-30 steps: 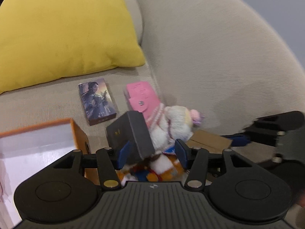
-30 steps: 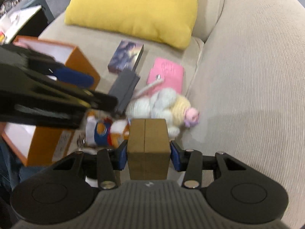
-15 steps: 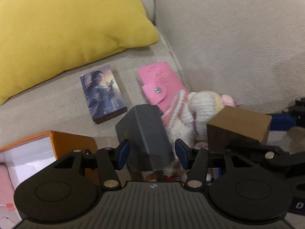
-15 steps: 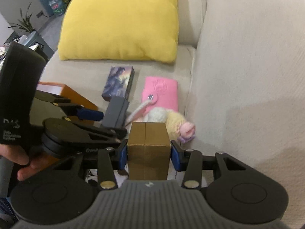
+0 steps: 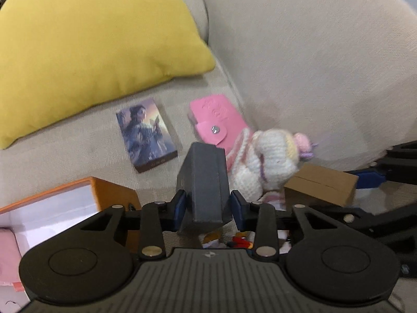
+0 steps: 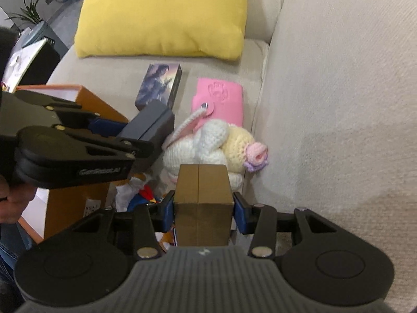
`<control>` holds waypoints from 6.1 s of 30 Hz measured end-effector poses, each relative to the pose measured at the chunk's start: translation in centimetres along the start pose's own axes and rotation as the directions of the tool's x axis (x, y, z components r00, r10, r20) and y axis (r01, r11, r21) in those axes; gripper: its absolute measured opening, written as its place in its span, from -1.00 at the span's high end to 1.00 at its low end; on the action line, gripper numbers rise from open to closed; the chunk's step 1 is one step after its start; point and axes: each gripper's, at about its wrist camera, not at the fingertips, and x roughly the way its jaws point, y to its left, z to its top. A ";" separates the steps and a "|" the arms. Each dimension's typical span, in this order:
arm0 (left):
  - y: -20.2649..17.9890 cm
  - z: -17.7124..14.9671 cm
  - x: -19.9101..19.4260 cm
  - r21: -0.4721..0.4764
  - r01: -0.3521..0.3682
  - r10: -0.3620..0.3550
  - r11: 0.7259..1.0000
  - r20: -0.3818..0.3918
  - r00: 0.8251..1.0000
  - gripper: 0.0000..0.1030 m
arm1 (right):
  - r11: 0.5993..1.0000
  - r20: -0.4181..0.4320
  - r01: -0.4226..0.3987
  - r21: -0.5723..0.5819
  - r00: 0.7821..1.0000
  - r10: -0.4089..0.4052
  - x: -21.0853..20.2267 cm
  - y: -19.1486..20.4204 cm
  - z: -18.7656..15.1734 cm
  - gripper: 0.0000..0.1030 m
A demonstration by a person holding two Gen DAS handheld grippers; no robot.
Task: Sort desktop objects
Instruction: 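Grasp small brown cardboard box with right tool while left tool grasps dark grey box, then carry brown box into orange box with right tool while left tool carries grey box, then release brown box in orange box with right tool while left tool lowers grey box, then open the left tool to release the grey box and withdraw both tools, then move both tools to the pink card wallet and photo card box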
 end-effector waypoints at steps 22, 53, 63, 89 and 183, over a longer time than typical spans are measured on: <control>10.9 -10.5 -19.2 -0.168 0.074 -0.013 0.983 0.342 0.940 0.18 | 0.893 0.260 -0.078 -0.443 0.942 0.211 -9.0 12.3 0.4 0.09; 23.1 -17.6 -13.5 -0.371 0.193 -0.071 0.909 0.317 0.946 0.18 | 0.248 0.079 0.139 -0.959 0.969 -0.235 11.3 26.6 3.6 0.09; 23.4 -18.4 -14.0 -0.377 0.215 -0.088 0.901 0.326 0.941 0.18 | 0.220 0.056 0.126 -0.967 0.952 -0.300 11.6 26.6 3.4 0.07; 24.8 -19.3 -14.7 -0.382 0.251 -0.116 0.890 0.342 0.932 0.18 | 0.236 0.020 0.105 -0.966 0.941 -0.338 5.6 26.0 4.7 0.06; 12.0 -11.8 -16.7 0.020 0.097 -0.097 0.995 0.359 0.928 0.18 | 0.924 0.301 0.167 -0.345 0.952 -0.060 -10.8 8.4 -1.9 0.07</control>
